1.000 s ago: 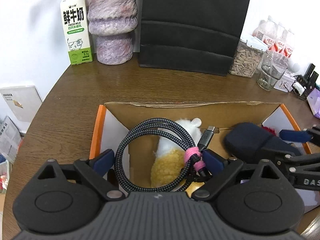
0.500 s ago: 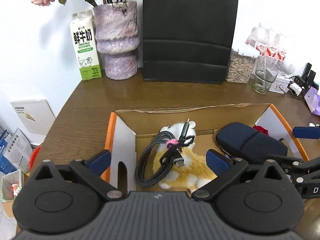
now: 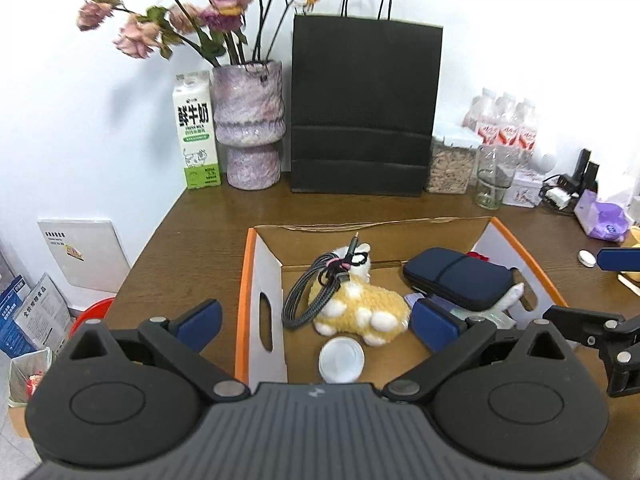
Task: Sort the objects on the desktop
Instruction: 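Withdraw both open tools from the box back over the table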
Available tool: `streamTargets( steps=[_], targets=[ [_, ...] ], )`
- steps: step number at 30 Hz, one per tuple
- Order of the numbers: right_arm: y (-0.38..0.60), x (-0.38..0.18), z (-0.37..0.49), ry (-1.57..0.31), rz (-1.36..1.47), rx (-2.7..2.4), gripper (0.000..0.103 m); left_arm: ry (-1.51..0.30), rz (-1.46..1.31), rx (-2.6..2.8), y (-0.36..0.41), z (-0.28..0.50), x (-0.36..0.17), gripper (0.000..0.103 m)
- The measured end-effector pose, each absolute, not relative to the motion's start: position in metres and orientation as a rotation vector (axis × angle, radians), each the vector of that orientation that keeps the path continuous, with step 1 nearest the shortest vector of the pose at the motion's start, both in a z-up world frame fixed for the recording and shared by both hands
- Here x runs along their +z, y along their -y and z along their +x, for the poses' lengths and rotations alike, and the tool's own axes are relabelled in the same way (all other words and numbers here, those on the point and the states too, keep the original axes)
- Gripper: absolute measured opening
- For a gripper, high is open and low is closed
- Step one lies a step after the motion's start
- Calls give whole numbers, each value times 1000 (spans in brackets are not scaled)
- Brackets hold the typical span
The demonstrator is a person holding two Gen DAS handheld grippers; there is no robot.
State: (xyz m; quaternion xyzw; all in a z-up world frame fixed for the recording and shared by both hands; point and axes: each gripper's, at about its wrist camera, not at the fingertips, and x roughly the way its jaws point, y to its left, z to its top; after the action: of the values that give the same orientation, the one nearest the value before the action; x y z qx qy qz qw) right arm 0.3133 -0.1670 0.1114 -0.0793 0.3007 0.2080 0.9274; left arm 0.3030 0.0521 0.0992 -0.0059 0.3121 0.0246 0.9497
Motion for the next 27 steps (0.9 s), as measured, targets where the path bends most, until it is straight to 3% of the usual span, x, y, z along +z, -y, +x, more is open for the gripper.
streamTargets(
  steps=[11, 27],
  targets=[
    [178, 105, 241, -511, -134, 414, 103, -594, -99, 60, -69, 243, 82, 103],
    [179, 33, 171, -565, -4, 381, 103, -518, -176, 227, -88, 144, 18, 103]
  ],
)
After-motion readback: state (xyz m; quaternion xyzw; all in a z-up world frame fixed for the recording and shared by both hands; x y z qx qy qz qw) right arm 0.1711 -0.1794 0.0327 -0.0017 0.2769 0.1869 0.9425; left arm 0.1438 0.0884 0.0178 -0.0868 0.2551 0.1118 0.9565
